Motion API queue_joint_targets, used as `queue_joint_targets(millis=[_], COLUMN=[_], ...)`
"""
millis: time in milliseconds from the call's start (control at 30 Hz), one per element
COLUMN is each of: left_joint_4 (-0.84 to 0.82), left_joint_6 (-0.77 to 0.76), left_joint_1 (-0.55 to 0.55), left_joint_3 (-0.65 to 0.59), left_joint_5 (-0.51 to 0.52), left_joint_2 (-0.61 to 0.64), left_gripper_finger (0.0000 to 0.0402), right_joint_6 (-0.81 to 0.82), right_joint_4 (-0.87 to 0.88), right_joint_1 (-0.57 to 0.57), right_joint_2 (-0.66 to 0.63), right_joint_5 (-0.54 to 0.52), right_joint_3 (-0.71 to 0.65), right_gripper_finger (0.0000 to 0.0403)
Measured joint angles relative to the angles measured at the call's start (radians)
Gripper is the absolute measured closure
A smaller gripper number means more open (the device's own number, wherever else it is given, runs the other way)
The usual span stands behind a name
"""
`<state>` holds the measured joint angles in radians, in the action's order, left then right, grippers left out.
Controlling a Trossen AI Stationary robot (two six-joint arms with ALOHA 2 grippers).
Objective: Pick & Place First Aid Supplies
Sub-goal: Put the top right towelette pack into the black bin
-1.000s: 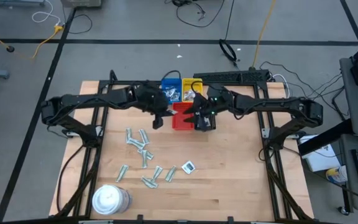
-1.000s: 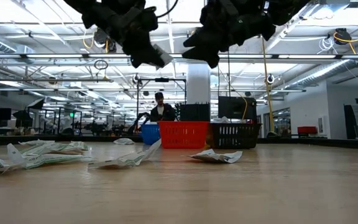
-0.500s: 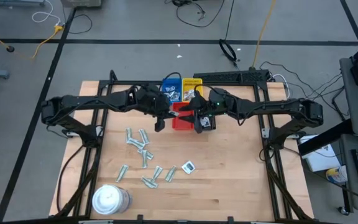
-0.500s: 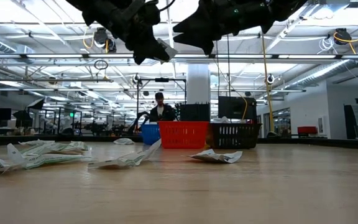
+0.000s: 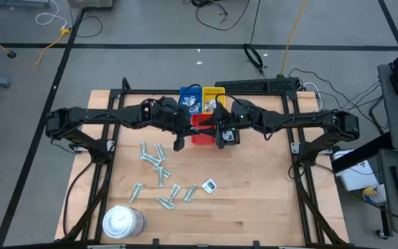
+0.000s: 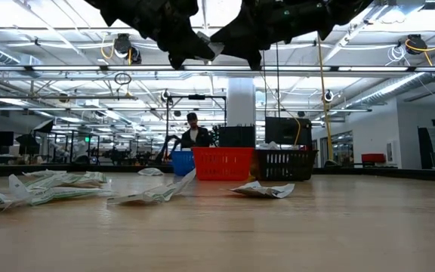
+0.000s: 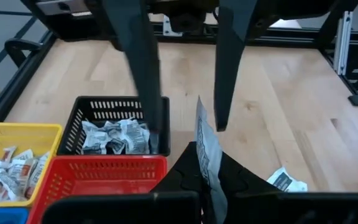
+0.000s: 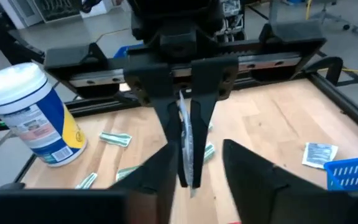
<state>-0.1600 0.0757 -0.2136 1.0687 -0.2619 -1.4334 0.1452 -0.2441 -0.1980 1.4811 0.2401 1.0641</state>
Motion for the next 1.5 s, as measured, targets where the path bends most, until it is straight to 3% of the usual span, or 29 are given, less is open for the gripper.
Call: queue_joint_targets(millis=[167,233,433,667,867,1167,1500], left_joint_4=[0.001,0.003,0.006,-0.102,-0.164,-0.183,-0.183], left_joint_6=[-0.003,-0.010,-0.067,-0.258,-0.300,-0.321,-0.322], left_joint_1=[-0.001,0.000,0.007,-0.012,-0.025,-0.025,-0.025], left_joint_3=[0.000,0.000,0.000,0.001,0.001,0.001,0.001], left_joint_5=[0.001,0.002,0.001,-0.021,-0.079,-0.078,-0.060], left_joint_2=[0.000,0.000,0.000,0.000,0.000,0.000,0.000], left_gripper_finger=[0.0400,0.0400,0.0390,0.0312,0.0272,0.0259,0.0259], right_joint_6=[-0.003,-0.008,-0.024,-0.036,-0.122,-0.297,-0.323], right_joint_4=[0.011,0.013,0.048,0.200,0.376,0.600,0.647], right_joint_1=[0.010,0.010,0.003,-0.038,-0.078,-0.128,-0.176], right_joint_2=[0.000,0.000,0.000,0.001,0.001,0.001,0.001], right_joint_5=[0.002,0.017,0.049,0.056,0.043,-0.314,-0.322], right_joint_3=[0.000,0.000,0.000,0.002,0.005,0.005,0.006], right_gripper_finger=[0.0375,0.0394,0.0401,0.0402,0.0402,0.0403,0.0401])
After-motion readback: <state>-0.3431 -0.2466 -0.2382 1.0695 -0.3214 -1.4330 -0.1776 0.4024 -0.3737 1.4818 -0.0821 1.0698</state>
